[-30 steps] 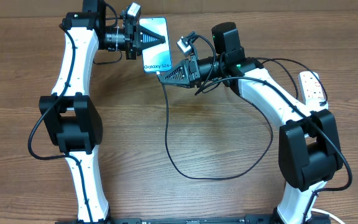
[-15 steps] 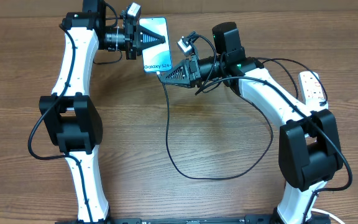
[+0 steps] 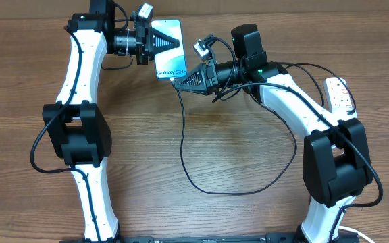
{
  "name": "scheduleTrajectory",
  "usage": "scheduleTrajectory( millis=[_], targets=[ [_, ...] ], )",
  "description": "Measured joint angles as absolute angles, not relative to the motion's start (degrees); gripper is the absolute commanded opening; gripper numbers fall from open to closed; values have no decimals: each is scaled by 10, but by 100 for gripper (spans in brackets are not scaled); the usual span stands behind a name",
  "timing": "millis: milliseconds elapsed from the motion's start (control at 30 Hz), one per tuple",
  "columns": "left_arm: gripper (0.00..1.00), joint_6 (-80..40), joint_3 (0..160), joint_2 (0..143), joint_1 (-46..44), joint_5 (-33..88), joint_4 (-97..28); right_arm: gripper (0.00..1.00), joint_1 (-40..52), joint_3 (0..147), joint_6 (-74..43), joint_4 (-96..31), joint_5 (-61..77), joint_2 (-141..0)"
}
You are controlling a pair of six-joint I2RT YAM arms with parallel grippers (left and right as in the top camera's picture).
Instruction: Plug charger to phone and switch on socket
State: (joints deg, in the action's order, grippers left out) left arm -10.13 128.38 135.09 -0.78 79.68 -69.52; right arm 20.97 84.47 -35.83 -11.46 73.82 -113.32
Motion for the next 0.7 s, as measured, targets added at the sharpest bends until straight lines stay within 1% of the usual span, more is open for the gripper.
scheduleTrajectory(
  millis=[133,267,467,567,700],
  targets=[
    [4,-107,1284,1351,-3,768,-689,4,209,845,-358,-122,726,-1133],
    [4,-129,1284,1351,7,736,-654,4,204,845,-350,-141,719,-1133],
    [4,-171,1284,1351,35,717,-625,4,202,846,-314,-222,675,-1133],
    [4,-181,1284,1351,46,709,-631,4,203,847,-287,-295,595,-1133],
    [4,-185,1284,1351,49,689,-648,4,206,848,-262,-391,413,-1133]
  ],
)
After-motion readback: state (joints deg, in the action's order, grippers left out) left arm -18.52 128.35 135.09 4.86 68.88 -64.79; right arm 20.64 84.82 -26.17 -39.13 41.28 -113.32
